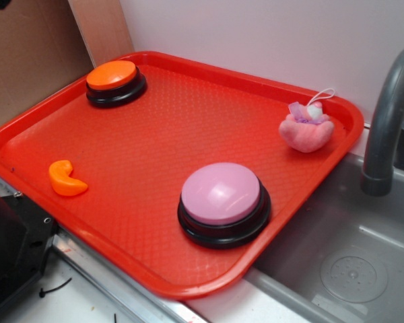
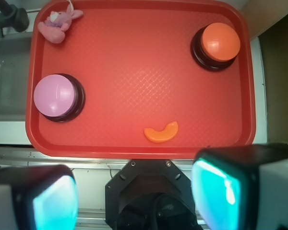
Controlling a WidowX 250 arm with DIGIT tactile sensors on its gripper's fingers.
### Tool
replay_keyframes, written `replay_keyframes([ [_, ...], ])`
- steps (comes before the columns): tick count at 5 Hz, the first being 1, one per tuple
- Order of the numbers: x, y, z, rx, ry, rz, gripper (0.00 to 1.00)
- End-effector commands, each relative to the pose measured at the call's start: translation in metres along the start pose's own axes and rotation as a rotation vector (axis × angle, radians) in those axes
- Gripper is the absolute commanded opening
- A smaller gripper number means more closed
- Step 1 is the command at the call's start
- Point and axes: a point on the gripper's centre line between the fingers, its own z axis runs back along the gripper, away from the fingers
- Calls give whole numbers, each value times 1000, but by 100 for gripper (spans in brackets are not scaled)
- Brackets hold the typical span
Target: Push the pink button.
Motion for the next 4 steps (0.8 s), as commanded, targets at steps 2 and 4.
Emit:
replay_keyframes([
  [2,45,-49,-56,81,108,-259,100],
  [4,49,-159,-117,126,98,-761,100],
])
